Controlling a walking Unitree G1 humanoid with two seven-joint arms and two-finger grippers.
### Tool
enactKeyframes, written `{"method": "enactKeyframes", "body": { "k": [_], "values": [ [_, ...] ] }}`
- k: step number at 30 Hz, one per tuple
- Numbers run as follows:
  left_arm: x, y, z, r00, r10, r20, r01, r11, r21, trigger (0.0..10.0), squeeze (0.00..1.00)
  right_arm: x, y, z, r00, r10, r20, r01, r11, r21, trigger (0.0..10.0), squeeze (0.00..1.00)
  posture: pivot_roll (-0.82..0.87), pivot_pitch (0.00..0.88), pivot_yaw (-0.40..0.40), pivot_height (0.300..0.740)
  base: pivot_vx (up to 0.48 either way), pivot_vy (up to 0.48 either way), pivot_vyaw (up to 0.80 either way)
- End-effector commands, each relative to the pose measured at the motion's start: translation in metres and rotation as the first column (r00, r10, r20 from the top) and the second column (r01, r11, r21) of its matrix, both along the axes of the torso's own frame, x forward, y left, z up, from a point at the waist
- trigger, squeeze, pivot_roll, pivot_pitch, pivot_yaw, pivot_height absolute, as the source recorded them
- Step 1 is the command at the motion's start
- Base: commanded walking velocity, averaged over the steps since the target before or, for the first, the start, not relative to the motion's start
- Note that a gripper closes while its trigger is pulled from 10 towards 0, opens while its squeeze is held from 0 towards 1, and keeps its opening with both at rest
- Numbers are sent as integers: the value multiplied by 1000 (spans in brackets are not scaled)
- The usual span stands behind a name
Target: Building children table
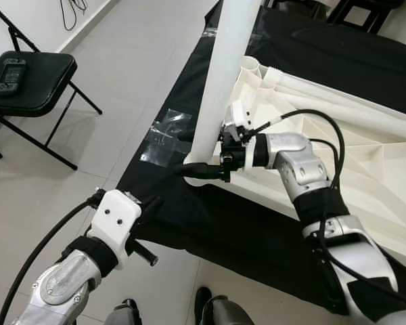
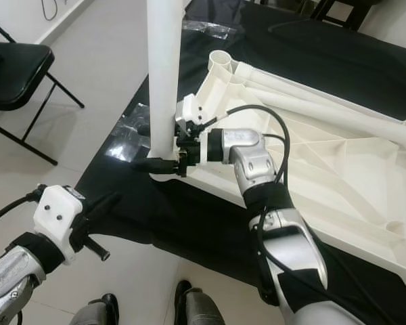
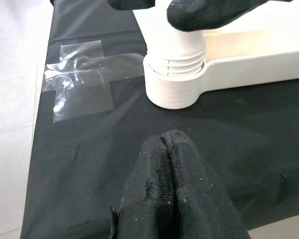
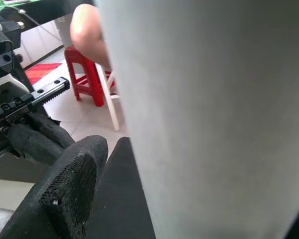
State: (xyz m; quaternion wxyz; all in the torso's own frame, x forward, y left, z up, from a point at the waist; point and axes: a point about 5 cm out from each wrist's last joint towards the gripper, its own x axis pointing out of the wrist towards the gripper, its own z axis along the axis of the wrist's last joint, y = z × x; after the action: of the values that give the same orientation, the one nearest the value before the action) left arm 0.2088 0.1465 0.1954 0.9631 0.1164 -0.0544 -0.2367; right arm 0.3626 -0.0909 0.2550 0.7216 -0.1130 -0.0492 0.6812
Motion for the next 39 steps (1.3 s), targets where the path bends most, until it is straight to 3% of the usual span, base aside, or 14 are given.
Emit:
{"method": "enactKeyframes", "body": {
  "k": [1, 6, 7, 9, 10, 24, 27, 28, 29, 33, 34, 37, 38, 39],
  "values": [
    [-4, -2, -1, 1000, -8, -15, 8, 1000, -1, 10000, 0, 1, -1, -2, 1000, 18, 2, -18, 1000, -4, 10000, 0, 186, 322, -150, 740, 0, 0, 0],
    [-5, -2, -1, 1000, -8, -17, 8, 1000, -1, 10000, 0, 9, -4, 1, 999, -42, 0, 42, 998, 44, 9412, 0, 194, 322, -148, 740, 0, 0, 0],
    [-4, -2, -1, 1000, -7, -16, 7, 1000, -1, 10000, 0, 11, -8, 0, 998, -68, -8, 69, 996, 53, 3529, 0, 197, 320, -151, 740, 0, 0, 0],
    [-4, -2, -1, 1000, -7, -15, 7, 1000, -1, 10000, 0, 12, -10, 0, 997, -79, -11, 80, 995, 53, 3529, 0, 197, 320, -151, 740, 0, 0, 0],
    [-4, -2, -1, 1000, -7, -14, 7, 1000, -2, 10000, 0, 12, -12, -1, 996, -86, -14, 86, 995, 52, 0, 0, 198, 320, -151, 740, 0, 0, 0],
    [-4, -4, -2, 1000, -16, -17, 16, 1000, -4, 10000, 0, 5, -64, -28, 962, -264, -72, 272, 951, 145, 0, 0, 177, 304, -156, 740, 0, 0, 0],
    [-6, -2, -2, 1000, -20, -20, 20, 1000, -1, 10000, 0, -10, -54, -60, 812, -560, -163, 583, 792, 182, 0, 0, 168, 308, -154, 740, 0, 0, 0],
    [-6, -2, -2, 1000, -20, -20, 20, 1000, -1, 10000, 0, -10, -54, -60, 812, -560, -163, 583, 792, 182, 0, 0, 168, 308, -154, 740, 0, 0, 0],
    [-6, -1, -2, 1000, -20, -21, 20, 1000, 0, 10000, 0, -14, -50, -69, 720, -669, -184, 694, 701, 164, 0, 0, 168, 308, -154, 740, 0, 0, 0],
    [-6, 0, -2, 1000, -20, -21, 20, 1000, 1, 10000, 0, -17, -48, -75, 659, -728, -190, 752, 642, 151, 0, 0, 168, 308, -154, 740, 0, 0, 0],
    [-6, 0, -2, 999, -23, -24, 23, 1000, 1, 10000, 0, -34, -50, -96, 487, -859, -156, 872, 489, 29, 0, 0, 148, 319, -141, 740, 0, 0, 0],
    [-3, -4, -3, 999, -42, -24, 42, 999, -12, 10000, 0, -45, -43, -104, 467, -877, -115, 881, 472, -17, 0, 0, 138, 294, -135, 740, 0, 0, 0],
    [2, -7, -2, 999, -48, -17, 48, 998, -28, 10000, 0, -48, -33, -106, 458, -886, -78, 885, 462, -51, 10000, 0, 135, 288, -136, 740, 0, 0, 0],
    [2, -7, -2, 999, -45, -16, 45, 999, -28, 10000, 0, -45, -30, -104, 475, -877, -77, 877, 479, -45, 10000, 0, 135, 288, -136, 740, 0, 0, 0]
  ]
}}
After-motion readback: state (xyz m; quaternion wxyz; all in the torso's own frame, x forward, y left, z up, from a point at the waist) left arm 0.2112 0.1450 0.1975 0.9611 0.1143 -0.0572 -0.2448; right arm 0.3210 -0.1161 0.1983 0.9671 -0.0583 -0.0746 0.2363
